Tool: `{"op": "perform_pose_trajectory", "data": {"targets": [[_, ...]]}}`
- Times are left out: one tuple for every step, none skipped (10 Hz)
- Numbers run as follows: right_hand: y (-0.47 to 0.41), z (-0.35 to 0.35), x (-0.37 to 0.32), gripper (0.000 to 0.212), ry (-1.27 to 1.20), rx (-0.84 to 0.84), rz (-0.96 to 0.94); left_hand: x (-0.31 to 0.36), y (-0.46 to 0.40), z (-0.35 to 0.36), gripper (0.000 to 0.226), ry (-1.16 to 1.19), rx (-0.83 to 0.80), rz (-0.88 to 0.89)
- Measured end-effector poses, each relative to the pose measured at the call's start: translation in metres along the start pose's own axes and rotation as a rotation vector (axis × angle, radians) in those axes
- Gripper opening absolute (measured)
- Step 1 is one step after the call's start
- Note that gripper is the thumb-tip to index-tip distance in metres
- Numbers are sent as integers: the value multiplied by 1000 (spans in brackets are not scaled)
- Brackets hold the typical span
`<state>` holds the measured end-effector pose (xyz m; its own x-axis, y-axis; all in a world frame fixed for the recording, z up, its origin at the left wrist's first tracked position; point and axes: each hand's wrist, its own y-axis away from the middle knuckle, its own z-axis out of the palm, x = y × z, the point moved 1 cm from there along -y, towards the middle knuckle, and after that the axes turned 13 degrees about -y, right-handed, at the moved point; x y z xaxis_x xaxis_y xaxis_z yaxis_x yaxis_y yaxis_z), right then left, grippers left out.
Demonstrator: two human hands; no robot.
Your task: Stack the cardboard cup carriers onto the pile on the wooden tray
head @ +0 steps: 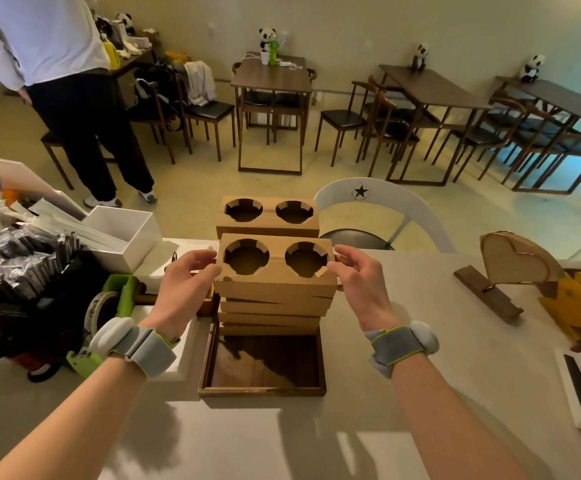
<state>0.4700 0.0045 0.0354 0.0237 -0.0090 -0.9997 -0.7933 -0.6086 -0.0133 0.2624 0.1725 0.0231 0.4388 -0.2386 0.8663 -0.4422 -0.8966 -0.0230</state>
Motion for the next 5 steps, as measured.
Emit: {"op": "perform_pose_trajectory", "data": {"targets": [[3,-2,-2,30,-4,27,-3,1,3,0,31,3,36,9],[6,-7,-8,35,10,55,-1,3,3,-10,29,12,83,24],[13,-12,-19,34,2,70,-18,7,7,-26,24,43,117,28],[20,-12,-35,28,-18,74,-40,15,10,-38,21,67,127,18],[36,-8,-58,28,-21,72,-83,30,24,-60,18,98,126,58]]}}
